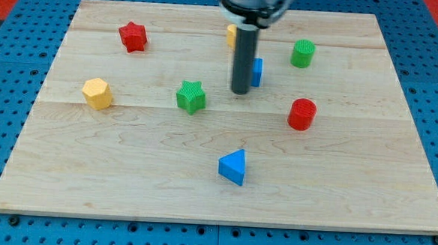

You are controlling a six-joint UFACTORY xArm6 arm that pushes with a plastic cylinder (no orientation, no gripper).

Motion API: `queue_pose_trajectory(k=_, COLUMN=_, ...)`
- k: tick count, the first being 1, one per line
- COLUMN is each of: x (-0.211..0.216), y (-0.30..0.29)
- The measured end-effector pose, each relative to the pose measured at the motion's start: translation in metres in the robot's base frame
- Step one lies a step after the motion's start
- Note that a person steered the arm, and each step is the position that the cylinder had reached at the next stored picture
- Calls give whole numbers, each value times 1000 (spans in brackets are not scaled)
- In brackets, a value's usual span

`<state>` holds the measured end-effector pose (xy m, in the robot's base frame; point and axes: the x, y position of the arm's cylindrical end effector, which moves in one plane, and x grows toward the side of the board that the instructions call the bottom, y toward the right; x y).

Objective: Push green star diagonally below yellow hexagon

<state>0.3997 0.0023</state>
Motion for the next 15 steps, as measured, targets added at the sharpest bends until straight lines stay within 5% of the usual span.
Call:
queue_pose_trajectory(k=1, x=9, y=-53)
queue_pose_trajectory(k=3, x=23, y=-67)
queue_pose_trajectory(k=5, x=-19, y=-115)
queue_pose_trajectory(k=7, x=50, y=-141)
queue_pose_trajectory(k=9, x=11, y=-80)
queue_pose_trajectory(k=10, x=37, y=-41)
queue_pose_trajectory(k=11, x=26, y=-100)
queue_pose_trajectory(k=14, x=55, y=-137)
queue_pose_trajectory(k=15, x=28, y=-106)
